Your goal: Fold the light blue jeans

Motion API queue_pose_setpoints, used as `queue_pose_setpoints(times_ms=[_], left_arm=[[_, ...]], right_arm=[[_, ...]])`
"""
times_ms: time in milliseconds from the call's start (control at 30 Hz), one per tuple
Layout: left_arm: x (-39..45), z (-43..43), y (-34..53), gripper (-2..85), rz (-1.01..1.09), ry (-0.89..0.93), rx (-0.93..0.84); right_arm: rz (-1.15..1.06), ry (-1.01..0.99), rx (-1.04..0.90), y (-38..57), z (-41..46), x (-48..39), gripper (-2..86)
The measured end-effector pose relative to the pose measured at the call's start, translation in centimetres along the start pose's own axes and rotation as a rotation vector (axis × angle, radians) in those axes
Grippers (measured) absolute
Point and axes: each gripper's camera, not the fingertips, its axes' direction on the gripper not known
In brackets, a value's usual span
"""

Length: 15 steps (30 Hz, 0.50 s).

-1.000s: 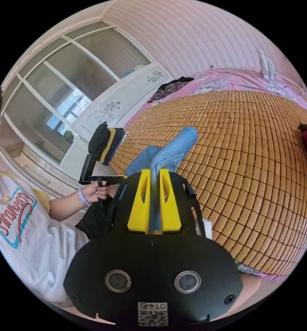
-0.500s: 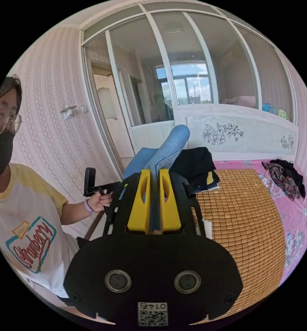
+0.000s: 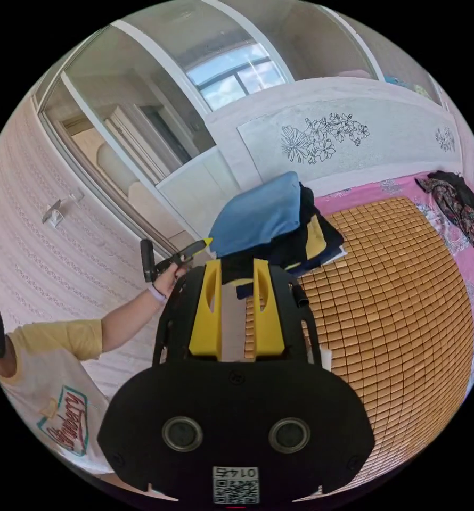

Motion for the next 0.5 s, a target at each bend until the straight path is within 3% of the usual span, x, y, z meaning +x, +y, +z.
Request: queue_pose_setpoints(times_ms=[100,233,400,500], left_arm=[[1.1,-2.9,3.7,9.6,0.070,0.003,-0.039],[5.8,-7.4,9.9,7.8,0.156,0.095,-0.122],[18.0,-10.4,16.0,7.9,0.457,0.175,-0.209],[27.5,-10.3,18.7,9.3,0.660,0.323,-0.225]], right_arm=[[0.001,0.131,-0.115,13.8,-1.3,-0.7,7.9],[0.313,0.329,-0.145,33.9,-8.2,-2.7,7.1],[0.661,0.743,0.048,50.1,-19.6,-11.3,6.3],[0.800,0.971,0.173,57.2,-24.8,-16.9,5.0]])
